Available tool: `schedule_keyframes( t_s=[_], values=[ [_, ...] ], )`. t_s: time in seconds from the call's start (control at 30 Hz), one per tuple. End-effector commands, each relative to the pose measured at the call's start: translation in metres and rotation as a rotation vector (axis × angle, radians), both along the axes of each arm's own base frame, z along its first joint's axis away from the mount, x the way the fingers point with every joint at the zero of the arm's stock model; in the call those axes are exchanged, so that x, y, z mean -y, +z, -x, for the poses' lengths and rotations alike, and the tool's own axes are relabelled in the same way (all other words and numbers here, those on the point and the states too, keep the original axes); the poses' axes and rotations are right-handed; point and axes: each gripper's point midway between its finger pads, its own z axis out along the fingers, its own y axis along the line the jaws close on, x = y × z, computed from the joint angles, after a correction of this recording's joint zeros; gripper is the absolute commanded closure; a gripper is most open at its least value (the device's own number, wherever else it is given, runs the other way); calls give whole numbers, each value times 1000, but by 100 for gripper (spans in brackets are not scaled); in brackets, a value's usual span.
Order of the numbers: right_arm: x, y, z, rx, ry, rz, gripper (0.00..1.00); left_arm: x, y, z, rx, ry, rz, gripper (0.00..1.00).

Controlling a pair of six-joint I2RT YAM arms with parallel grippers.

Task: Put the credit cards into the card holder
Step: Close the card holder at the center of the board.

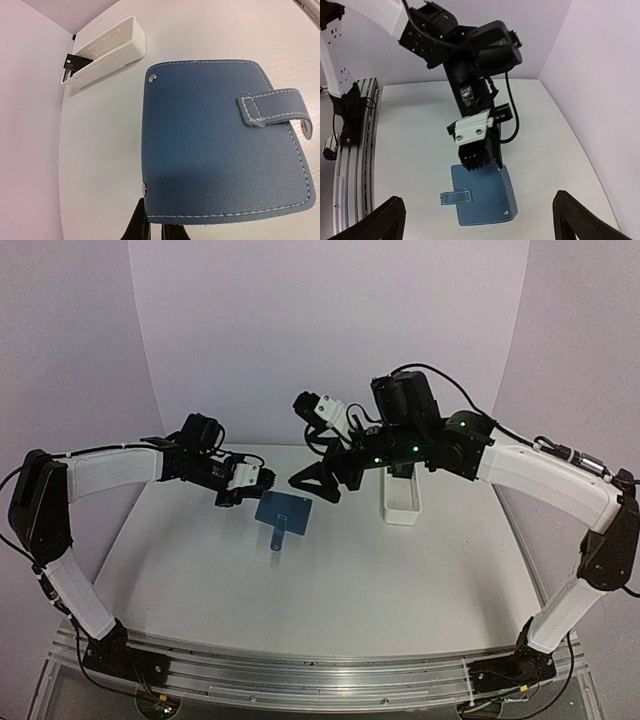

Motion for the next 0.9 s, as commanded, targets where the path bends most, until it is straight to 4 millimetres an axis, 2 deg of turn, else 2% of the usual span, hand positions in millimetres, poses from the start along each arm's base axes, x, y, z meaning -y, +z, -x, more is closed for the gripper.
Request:
schedule_keyframes(
  t_s=[0.0, 0.03, 0.07, 0.1, 0.2, 0.3, 0.37, 0.43, 0.53, 0.6, 0.67, 0.73, 0.87],
  values=[
    [15, 21, -6, 26, -80, -5, 2, 2, 41, -9, 331, -90, 10, 100],
    [15, -3, -16, 38, -108, 66, 2, 5, 44, -3, 353, -123, 7, 100],
    [15, -14, -20, 49, -114, 101, 2, 7, 44, 2, 364, -145, 2, 100],
    [11, -36, -25, 38, -109, 154, 2, 9, 47, 7, 374, -164, -2, 100],
    [4, -76, -36, 29, -112, 240, 2, 14, 54, 21, 365, -200, 9, 100],
    [-4, -89, -52, 1, -119, 240, 2, 16, 59, 36, 360, -232, 29, 100],
    [-9, -86, -69, 8, -160, 229, 2, 16, 63, 47, 360, -265, 43, 100],
    [-12, -85, -75, 15, -165, 225, 2, 17, 66, 52, 368, -282, 54, 100],
    [-20, -98, -70, -19, -115, 230, 3, 19, 73, 59, 358, -303, 83, 100],
    [-23, -110, -64, -61, -91, 232, 12, 23, 82, 63, 344, -311, 114, 100],
    [-24, -111, -62, -86, -87, 221, 28, 23, 81, 67, 335, -326, 112, 100],
    [-27, -109, -59, -106, -75, 205, 48, 22, 79, 69, 328, -333, 104, 100],
    [-27, -106, -58, -108, -70, 197, 69, 24, 82, 72, 330, -348, 118, 100]
  ],
)
